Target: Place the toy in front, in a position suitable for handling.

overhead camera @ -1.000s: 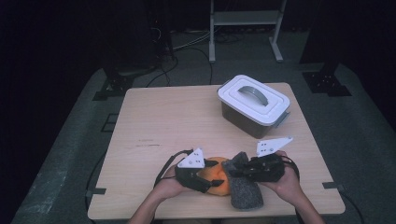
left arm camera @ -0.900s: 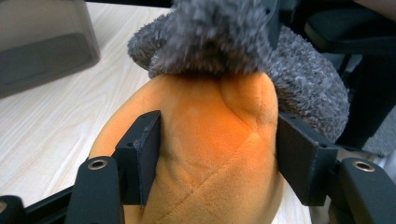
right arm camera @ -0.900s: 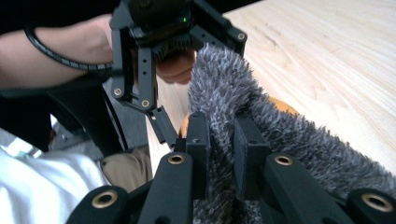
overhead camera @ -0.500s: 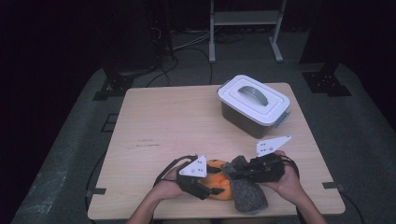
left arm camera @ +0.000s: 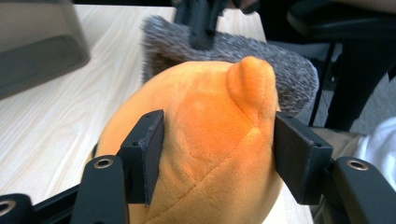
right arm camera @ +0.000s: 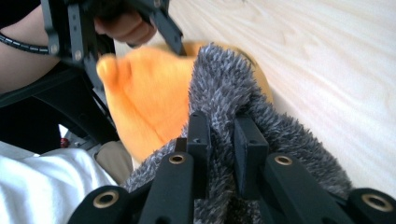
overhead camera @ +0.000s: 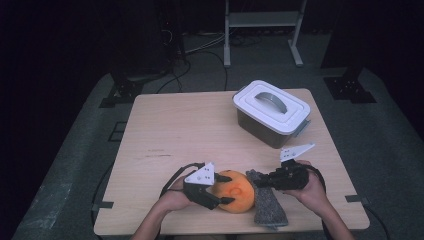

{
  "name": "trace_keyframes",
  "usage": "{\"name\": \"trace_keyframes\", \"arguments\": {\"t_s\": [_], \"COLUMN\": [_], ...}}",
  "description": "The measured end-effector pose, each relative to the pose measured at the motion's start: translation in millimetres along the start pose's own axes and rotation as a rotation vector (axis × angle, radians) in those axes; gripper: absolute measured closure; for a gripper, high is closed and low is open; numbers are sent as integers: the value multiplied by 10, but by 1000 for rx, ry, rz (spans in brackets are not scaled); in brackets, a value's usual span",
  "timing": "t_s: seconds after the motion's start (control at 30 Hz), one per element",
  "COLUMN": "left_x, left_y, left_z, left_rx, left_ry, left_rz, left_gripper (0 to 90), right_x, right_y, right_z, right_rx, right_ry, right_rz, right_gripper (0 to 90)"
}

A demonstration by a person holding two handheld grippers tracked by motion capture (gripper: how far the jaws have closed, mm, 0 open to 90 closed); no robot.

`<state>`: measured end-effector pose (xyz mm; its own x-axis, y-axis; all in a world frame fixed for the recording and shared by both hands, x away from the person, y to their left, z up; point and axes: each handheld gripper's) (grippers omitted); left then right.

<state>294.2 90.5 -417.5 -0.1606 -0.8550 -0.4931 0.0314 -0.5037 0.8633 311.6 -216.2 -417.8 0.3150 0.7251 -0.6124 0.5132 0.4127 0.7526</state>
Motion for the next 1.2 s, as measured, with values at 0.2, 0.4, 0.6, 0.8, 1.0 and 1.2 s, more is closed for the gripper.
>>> {"name": "trace_keyframes", "arguments": {"t_s": [0.2,0.4,0.6,0.8,1.0,1.2], "left_x": [-114,-221,-256,-260,-283,-210], "left_y": [-59,-127,-147,-157,-174,-170], "left_z": [-76,-151,-187,-212,-235,-222], "left_rx": [-57,-124,-165,-197,-226,-217], "left_ry": [33,60,83,95,108,86], "left_rz": [45,93,120,141,159,161], "left_gripper": [391,394,394,397,397,396], "right_x": [-2,-25,-42,-74,-4,-98], "right_y": [-33,-47,-45,67,-23,87], "right_z": [10,17,16,-90,39,-83], "right_rx": [7,13,10,-21,15,-7], "right_ry": [0,8,1,-7,-52,-35], "right_rz": [-5,4,7,77,29,122], "right_gripper": [778,778,777,774,778,778]}}
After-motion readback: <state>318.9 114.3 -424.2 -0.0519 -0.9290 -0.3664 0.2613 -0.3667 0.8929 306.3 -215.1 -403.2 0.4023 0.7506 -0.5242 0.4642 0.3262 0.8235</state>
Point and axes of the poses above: each handheld gripper's, and its own axes: x roughly forward along the jaws, y roughly out of its top, z roughly to its right, and after that the axes turned 14 degrees about -y, right-handed
